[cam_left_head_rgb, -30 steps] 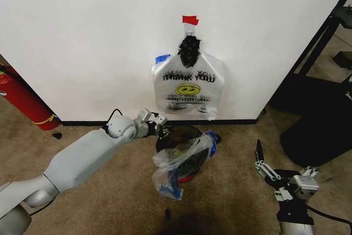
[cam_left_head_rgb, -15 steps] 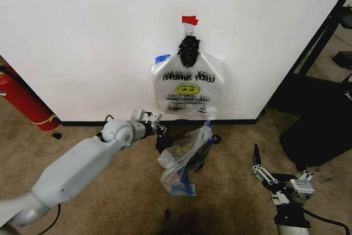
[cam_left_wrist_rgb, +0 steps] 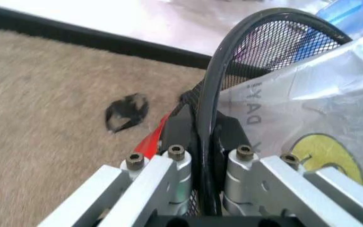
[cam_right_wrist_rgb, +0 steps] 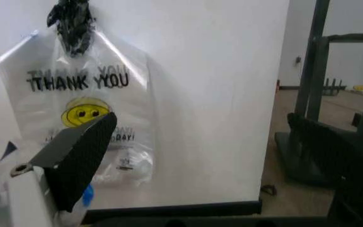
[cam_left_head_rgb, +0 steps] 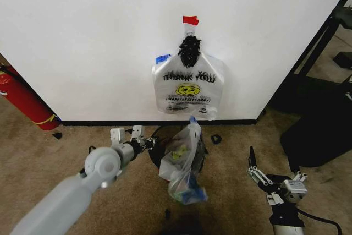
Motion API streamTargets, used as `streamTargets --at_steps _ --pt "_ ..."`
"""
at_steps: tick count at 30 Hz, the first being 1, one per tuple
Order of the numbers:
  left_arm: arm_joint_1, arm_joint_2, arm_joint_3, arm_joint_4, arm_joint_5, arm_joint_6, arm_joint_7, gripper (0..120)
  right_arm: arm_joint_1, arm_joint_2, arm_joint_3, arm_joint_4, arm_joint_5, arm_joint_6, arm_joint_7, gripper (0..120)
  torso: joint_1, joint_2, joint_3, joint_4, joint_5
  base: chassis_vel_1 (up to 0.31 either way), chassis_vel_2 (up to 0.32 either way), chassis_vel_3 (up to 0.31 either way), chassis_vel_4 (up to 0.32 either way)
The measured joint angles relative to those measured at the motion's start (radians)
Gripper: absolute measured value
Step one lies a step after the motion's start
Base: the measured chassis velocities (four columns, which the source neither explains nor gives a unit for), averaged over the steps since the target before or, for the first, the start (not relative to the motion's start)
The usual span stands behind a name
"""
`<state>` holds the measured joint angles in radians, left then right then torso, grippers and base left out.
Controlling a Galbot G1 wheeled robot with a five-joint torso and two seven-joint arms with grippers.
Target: Pick up the garbage bag from the wall and place it over the trash bin.
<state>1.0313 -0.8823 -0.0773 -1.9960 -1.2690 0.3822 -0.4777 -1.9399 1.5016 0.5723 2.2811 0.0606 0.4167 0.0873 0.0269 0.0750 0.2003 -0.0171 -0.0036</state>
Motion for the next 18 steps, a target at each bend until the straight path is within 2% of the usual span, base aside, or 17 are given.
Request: streamTargets --at_steps 3,4,9,18 --pt "0.045 -0.031 0.003 -0.019 0.022 -0.047 -0.090 3 -0.008 -0.006 0.000 -0.009 0.001 0.009 0.002 100 0.000 0.000 0.000 -0.0001 -0.0002 0.000 0.000 0.000 0.000" --pt "0.045 -0.031 0.003 -0.019 0.022 -0.047 -0.090 3 -0.008 -0.006 0.000 -0.009 0.001 0.009 0.002 100 0.000 0.000 0.000 -0.0001 -0.0002 0.000 0.000 0.000 0.000" --pt "0.082 -0.088 0.025 -0.049 0.039 -0.082 -0.239 3 -0.020 -0.005 0.000 -0.020 0.002 0.028 0.005 100 0.000 0.000 0.000 -0.0001 -0.0001 0.000 0.000 0.000 0.000" --pt "0.087 -0.119 0.072 -0.032 0.119 -0.142 -0.275 3 -0.029 -0.005 0.000 -0.027 0.003 0.047 0.009 100 0.000 0.000 0.000 -0.0001 -0.0001 0.000 0.000 0.000 0.000"
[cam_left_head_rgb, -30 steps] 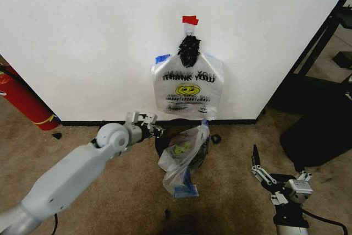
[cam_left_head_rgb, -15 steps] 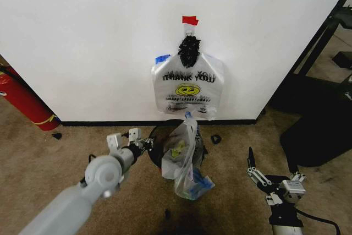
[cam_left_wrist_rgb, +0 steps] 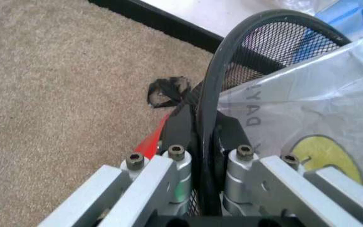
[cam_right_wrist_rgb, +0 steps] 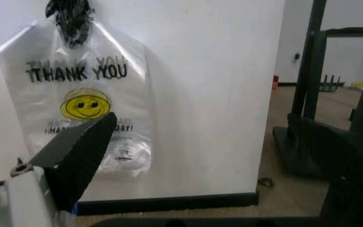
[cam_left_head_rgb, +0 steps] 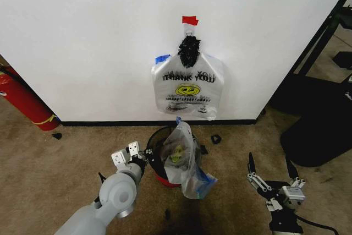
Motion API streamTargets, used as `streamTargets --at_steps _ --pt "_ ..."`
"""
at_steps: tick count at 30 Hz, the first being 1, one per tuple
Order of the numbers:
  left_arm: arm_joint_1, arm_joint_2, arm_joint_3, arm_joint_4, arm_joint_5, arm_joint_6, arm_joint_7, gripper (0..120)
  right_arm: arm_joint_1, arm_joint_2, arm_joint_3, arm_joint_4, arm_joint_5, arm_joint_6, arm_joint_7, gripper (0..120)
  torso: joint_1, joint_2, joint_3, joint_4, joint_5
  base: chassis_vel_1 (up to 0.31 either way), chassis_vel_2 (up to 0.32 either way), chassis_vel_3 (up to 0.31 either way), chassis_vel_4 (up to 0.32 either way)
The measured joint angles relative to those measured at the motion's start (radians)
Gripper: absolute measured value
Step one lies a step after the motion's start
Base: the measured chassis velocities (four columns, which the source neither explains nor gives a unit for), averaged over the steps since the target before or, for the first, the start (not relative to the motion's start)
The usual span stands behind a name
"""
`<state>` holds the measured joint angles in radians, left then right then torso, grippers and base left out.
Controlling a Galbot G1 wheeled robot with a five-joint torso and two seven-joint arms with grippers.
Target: Pick up the garbage bag from the wall and place it over the trash bin.
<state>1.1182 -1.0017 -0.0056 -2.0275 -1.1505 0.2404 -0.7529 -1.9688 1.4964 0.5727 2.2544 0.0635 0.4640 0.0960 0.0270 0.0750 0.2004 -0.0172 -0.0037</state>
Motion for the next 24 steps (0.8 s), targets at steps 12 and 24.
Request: streamTargets --at_steps 12,24 --pt "0.031 -0.015 0.025 0.029 0.132 -0.055 0.083 3 -0.009 0.003 -0.003 0.043 0.020 -0.012 0.008 100 0.000 0.000 0.000 0.0000 -0.0001 0.000 0.000 0.000 0.000" --pt "0.048 0.007 -0.001 -0.001 0.111 -0.010 0.065 28 -0.005 0.003 -0.007 0.030 0.010 -0.013 0.008 100 0.000 0.000 0.000 -0.0001 -0.0003 0.000 0.000 0.000 0.000"
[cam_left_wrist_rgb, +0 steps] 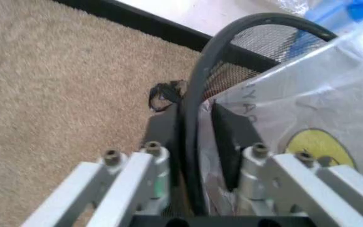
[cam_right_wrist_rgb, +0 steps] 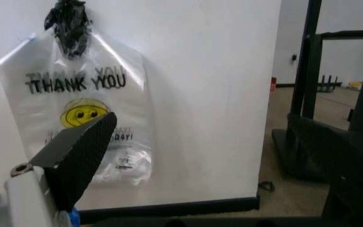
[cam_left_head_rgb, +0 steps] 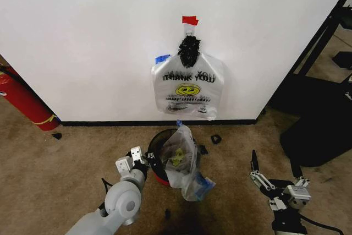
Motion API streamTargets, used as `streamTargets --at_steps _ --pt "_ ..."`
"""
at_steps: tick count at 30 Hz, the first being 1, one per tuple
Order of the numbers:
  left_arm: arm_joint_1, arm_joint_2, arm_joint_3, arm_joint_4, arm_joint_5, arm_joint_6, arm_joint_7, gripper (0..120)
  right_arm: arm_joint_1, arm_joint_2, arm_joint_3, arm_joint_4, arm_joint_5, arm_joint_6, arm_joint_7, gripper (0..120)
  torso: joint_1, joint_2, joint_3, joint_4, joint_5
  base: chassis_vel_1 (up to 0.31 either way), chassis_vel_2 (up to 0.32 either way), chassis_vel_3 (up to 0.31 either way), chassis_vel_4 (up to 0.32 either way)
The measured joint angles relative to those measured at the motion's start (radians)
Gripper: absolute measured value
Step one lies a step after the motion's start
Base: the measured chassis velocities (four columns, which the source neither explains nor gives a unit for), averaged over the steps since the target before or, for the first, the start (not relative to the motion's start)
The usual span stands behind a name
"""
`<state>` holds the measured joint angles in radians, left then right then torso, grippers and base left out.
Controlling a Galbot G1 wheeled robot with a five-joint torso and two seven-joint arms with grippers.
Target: Pick up the garbage bag from the wall and place it over the trash bin.
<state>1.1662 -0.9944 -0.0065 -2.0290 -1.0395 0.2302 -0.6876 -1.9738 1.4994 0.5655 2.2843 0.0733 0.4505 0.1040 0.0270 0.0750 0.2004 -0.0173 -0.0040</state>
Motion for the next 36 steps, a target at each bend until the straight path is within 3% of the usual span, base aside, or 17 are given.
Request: streamTargets --at_steps 7,13,17,21,25,26,28,32,36 --pt "0.043 0.073 -0.058 -0.068 0.063 0.017 0.031 51 0.024 -0.005 -0.004 -0.036 -0.001 -0.002 0.000 100 0.000 0.000 0.000 0.0001 0.0003 0.000 0.000 0.000 0.000" --pt "0.066 0.162 -0.063 -0.193 0.154 0.002 0.059 74 0.057 -0.007 -0.002 -0.076 0.008 -0.003 0.000 100 0.000 0.000 0.000 0.0003 0.0001 0.000 0.000 0.000 0.000" --pt "-0.010 0.197 -0.013 -0.285 0.090 0.048 0.072 91 0.071 -0.010 0.004 -0.097 0.017 -0.003 0.002 100 0.000 0.000 0.000 0.0002 0.0002 0.000 0.000 0.000 0.000" --pt "-0.114 0.214 0.056 -0.302 -0.006 0.096 0.078 99 0.078 -0.010 0.012 -0.112 0.024 -0.002 0.008 100 0.000 0.000 0.000 0.0000 0.0003 0.000 0.000 0.000 0.000" --pt "-0.303 0.202 0.187 -0.284 -0.174 0.176 0.038 100 0.083 -0.007 0.020 -0.128 0.032 0.005 0.015 100 0.000 0.000 0.000 0.0002 0.0002 0.000 0.000 0.000 0.000" --pt "-0.303 0.202 0.187 -0.284 -0.174 0.176 0.038 100 0.083 -0.007 0.020 -0.128 0.032 0.005 0.015 100 0.000 0.000 0.000 0.0002 0.0002 0.000 0.000 0.000 0.000" --pt "-0.447 0.166 0.310 -0.250 -0.262 0.234 -0.016 98 0.085 -0.004 0.023 -0.139 0.035 0.009 0.020 100 0.000 0.000 0.000 -0.0001 0.0003 0.000 0.000 0.000 0.000" --pt "-0.585 0.115 0.432 -0.179 -0.289 0.330 -0.127 94 0.085 0.004 0.024 -0.145 0.035 0.013 0.022 100 0.000 0.000 0.000 -0.0002 0.0005 0.000 0.000 0.000 0.000" --pt "-0.623 0.090 0.474 -0.137 -0.285 0.364 -0.177 93 0.085 0.006 0.027 -0.150 0.035 0.016 0.023 100 0.000 0.000 0.000 0.0003 0.0003 0.000 0.000 0.000 0.000"
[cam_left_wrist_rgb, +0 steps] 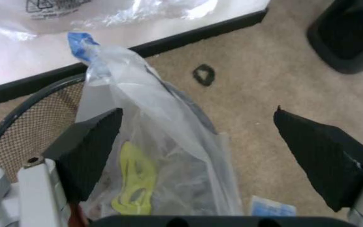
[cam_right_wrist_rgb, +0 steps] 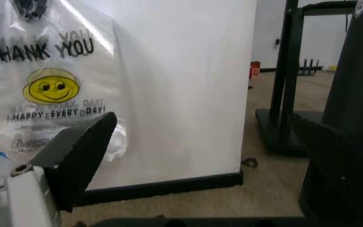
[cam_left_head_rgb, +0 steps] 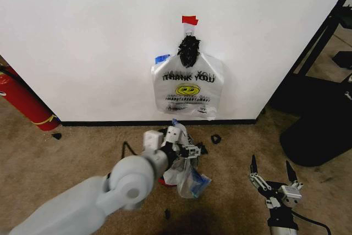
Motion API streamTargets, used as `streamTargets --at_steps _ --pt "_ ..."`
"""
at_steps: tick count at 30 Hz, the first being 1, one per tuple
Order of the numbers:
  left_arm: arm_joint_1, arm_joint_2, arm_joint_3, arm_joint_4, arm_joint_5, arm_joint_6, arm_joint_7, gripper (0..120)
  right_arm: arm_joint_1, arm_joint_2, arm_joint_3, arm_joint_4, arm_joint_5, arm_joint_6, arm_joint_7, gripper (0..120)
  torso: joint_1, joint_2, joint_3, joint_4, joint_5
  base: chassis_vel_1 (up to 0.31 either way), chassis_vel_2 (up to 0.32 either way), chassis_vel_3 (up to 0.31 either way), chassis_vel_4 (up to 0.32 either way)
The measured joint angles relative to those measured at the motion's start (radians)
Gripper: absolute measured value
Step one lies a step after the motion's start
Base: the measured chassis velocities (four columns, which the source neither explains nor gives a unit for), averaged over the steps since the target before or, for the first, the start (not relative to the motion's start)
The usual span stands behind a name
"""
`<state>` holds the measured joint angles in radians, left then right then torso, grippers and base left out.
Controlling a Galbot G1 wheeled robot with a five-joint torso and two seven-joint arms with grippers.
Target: Pick up the garbage bag from the wall and place it over the trash bin.
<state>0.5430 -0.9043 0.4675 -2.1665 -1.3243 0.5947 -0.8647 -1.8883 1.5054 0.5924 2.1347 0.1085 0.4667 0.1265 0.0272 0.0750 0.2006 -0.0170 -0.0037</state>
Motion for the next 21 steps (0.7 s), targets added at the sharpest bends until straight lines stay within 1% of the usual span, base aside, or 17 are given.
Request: streamTargets --at_steps 2,3,4,6,7,9,11,12,15,17,18,21 --pt "-0.005 -0.014 0.008 0.015 0.002 0.003 -0.013 92 0.000 0.000 0.001 -0.003 0.001 0.001 0.001 100 0.000 0.000 0.000 0.0000 0.0000 0.000 0.000 0.000 0.000" --pt "-0.005 -0.021 0.010 0.023 0.005 0.004 -0.021 89 0.000 -0.001 0.001 -0.004 0.001 0.001 0.001 100 0.000 0.000 0.000 -0.0001 -0.0001 0.000 0.000 0.000 0.000" --pt "-0.005 -0.021 0.010 0.023 0.005 0.004 -0.021 89 0.000 -0.001 0.001 -0.004 0.001 0.001 0.001 100 0.000 0.000 0.000 -0.0001 -0.0001 0.000 0.000 0.000 0.000" --pt "-0.003 -0.029 0.010 0.037 0.009 -0.008 -0.028 80 0.001 -0.002 0.002 -0.005 0.002 0.001 0.002 100 0.000 0.000 0.000 -0.0001 0.0000 0.000 0.000 0.000 0.000" --pt "-0.002 -0.029 0.010 0.039 0.010 -0.012 -0.029 79 0.002 -0.002 0.002 -0.005 0.002 0.001 0.002 100 0.000 0.000 0.000 -0.0001 0.0000 0.000 0.000 0.000 0.000" --pt "0.003 -0.029 0.008 0.044 0.014 -0.037 -0.027 68 0.005 -0.002 0.001 -0.005 0.002 -0.002 0.002 100 0.000 0.000 0.000 -0.0001 0.0000 0.000 0.000 0.000 0.000" --pt "0.005 -0.029 0.007 0.046 0.015 -0.046 -0.023 62 0.008 -0.002 0.000 -0.005 0.002 -0.005 0.001 100 0.000 0.000 0.000 -0.0001 -0.0001 0.000 0.000 0.000 0.000" --pt "0.005 -0.029 0.007 0.046 0.015 -0.046 -0.023 62 0.008 -0.002 0.000 -0.005 0.002 -0.005 0.001 100 0.000 0.000 0.000 -0.0001 -0.0001 0.000 0.000 0.000 0.000" --pt "0.006 -0.031 0.006 0.055 0.016 -0.057 -0.012 47 0.011 -0.002 -0.002 -0.006 0.002 -0.008 0.001 100 0.000 0.000 0.000 -0.0002 -0.0001 0.000 0.000 0.000 0.000" --pt "0.006 -0.032 0.008 0.061 0.016 -0.060 -0.009 40 0.011 -0.003 -0.002 -0.006 0.002 -0.009 0.000 100 0.000 0.000 0.000 -0.0002 0.0000 0.000 0.000 0.000 0.000" --pt "0.006 -0.032 0.008 0.061 0.016 -0.060 -0.009 40 0.011 -0.003 -0.002 -0.006 0.002 -0.009 0.000 100 0.000 0.000 0.000 -0.0002 0.0000 0.000 0.000 0.000 0.000" --pt "0.005 -0.036 0.009 0.072 0.014 -0.061 -0.007 25 0.010 -0.003 -0.003 -0.006 0.002 -0.010 0.000 100 0.000 0.000 0.000 -0.0002 0.0000 0.000 0.000 0.000 0.000"
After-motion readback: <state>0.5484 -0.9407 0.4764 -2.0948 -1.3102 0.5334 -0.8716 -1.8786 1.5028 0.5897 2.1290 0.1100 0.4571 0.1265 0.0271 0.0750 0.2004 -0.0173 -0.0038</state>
